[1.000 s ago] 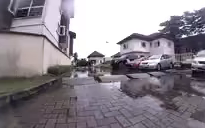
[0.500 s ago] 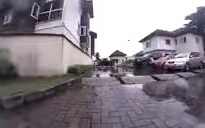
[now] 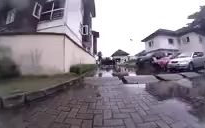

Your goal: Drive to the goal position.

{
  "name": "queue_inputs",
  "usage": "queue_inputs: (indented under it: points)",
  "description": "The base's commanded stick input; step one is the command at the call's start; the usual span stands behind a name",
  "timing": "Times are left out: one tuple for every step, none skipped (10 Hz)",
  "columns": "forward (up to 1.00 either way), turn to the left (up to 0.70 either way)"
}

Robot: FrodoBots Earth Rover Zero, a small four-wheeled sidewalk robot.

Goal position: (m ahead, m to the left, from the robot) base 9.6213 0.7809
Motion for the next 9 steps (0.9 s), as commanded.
queue_inputs:
  points:
    - [0.70,0.00]
    - [0.70,0.00]
    - [0.70,0.00]
    - [0.70,0.00]
    - [0.70,0.00]
    - [0.70,0.00]
    - [0.70,0.00]
    - [0.70,0.00]
    - [0.70,0.00]
